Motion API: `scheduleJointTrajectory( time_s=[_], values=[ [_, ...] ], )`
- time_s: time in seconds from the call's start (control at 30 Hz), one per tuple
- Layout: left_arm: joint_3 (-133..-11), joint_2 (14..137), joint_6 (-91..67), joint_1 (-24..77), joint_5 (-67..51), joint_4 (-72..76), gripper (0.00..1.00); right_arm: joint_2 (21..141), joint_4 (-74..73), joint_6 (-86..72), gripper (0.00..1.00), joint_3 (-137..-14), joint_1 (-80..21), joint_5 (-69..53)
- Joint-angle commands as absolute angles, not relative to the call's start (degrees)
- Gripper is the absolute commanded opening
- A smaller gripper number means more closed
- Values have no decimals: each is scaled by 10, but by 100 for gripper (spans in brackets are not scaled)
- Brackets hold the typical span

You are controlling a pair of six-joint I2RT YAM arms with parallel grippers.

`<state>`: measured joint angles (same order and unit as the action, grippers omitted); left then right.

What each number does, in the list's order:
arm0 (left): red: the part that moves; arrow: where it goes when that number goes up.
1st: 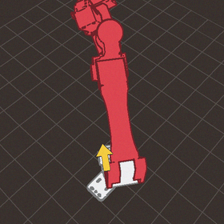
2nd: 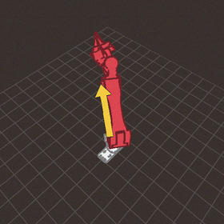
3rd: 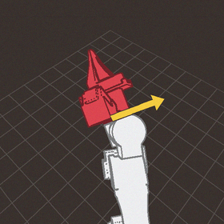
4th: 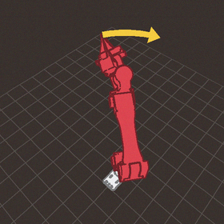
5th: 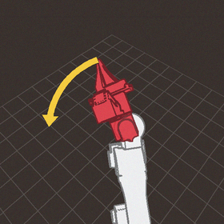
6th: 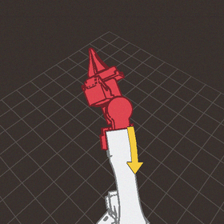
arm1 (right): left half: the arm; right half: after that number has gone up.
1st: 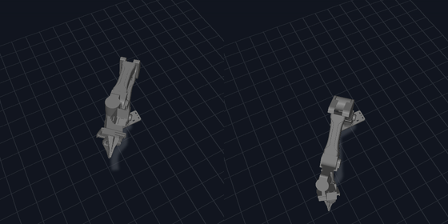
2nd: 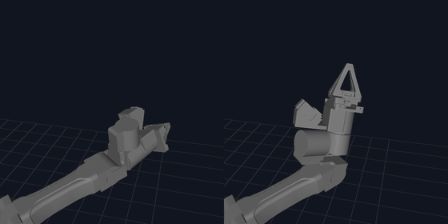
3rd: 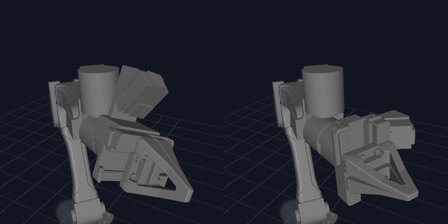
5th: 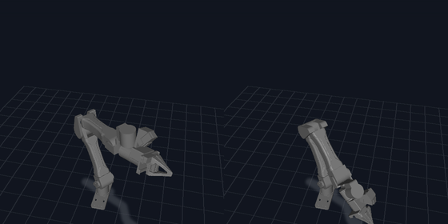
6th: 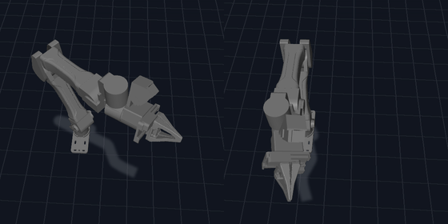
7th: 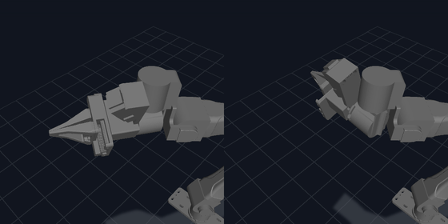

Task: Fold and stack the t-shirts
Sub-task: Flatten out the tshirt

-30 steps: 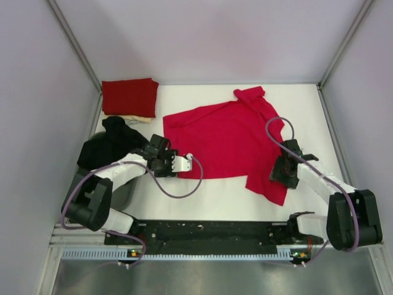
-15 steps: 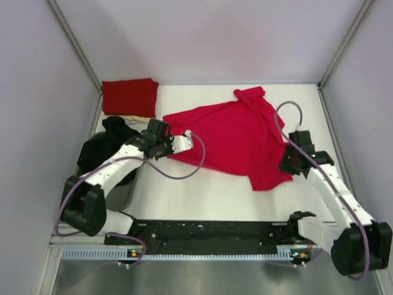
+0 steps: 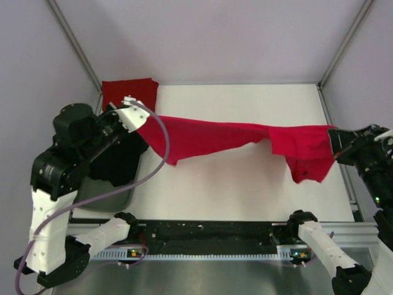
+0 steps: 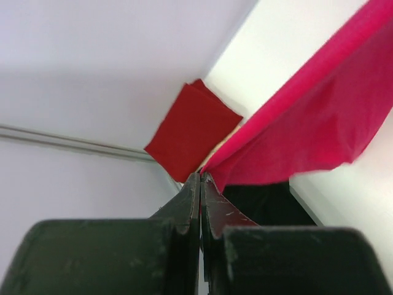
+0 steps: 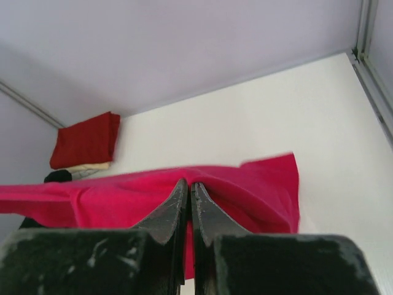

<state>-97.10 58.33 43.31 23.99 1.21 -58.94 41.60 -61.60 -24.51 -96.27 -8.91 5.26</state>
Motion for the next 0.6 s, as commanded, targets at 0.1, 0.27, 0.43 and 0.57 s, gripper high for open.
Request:
scheduleJointTrajectory(
  time_s=[0.1,0.27,0.43,0.57],
  values=[
    [-1081,603,403,236,40,-635,0,490,-671,-190,0,-1084,-93,47],
    [-1070,655,414,237,66,-589,0,586,-641,-163,0,-1128,-93,40],
    [-1100,764,436,236,134,-492,0,744,-556,-106,0,-1210,-88,42],
    [-1208,885,452,222,184,-394,0,905,-500,-133,0,-1358,-21,-53]
  ],
)
